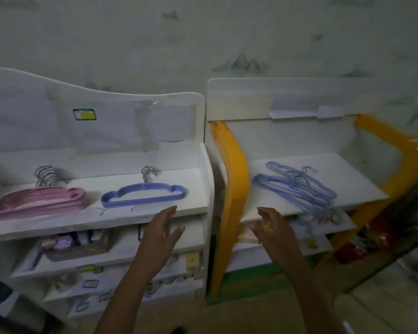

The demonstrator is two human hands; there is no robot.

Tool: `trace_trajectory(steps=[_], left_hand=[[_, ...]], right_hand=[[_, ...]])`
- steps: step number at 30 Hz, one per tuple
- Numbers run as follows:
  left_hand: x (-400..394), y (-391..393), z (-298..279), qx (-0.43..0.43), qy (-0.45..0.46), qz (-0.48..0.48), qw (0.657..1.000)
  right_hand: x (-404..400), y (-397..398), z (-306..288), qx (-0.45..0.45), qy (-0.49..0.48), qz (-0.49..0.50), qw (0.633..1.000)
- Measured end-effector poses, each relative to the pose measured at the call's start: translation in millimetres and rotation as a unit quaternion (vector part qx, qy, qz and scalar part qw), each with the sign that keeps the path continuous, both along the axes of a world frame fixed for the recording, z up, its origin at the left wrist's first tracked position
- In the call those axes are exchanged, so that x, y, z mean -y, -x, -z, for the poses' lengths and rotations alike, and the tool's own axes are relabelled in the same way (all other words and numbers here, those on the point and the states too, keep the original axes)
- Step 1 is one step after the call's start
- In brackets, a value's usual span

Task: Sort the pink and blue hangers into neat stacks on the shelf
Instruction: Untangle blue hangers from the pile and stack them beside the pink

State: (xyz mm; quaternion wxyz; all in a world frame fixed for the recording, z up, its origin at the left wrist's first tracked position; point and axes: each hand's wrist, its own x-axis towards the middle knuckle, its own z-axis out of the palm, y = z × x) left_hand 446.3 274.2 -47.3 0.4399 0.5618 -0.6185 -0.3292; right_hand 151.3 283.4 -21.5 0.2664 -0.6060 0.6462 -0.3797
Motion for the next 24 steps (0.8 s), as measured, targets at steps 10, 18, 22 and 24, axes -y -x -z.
trace_trajectory(steps=[10, 18, 22, 24], left_hand=[[-11, 116, -20, 0.013, 0.018, 0.088, 0.996], [38, 190, -24, -0.005, -0.002, 0.123, 0.992], [79, 221, -19, -0.019, 0.0, 0.138, 0.99], [101, 238, -18, -0.029, -0.001, 0.139, 0.99]], right_hand=[[-63, 108, -3, -0.012, 0.0, 0.106, 0.994], [-39, 167, 7, 0.019, -0.025, 0.145, 0.989], [-6, 194, 12, 0.003, -0.025, 0.152, 0.988], [14, 207, 10, -0.013, -0.028, 0.15, 0.988]])
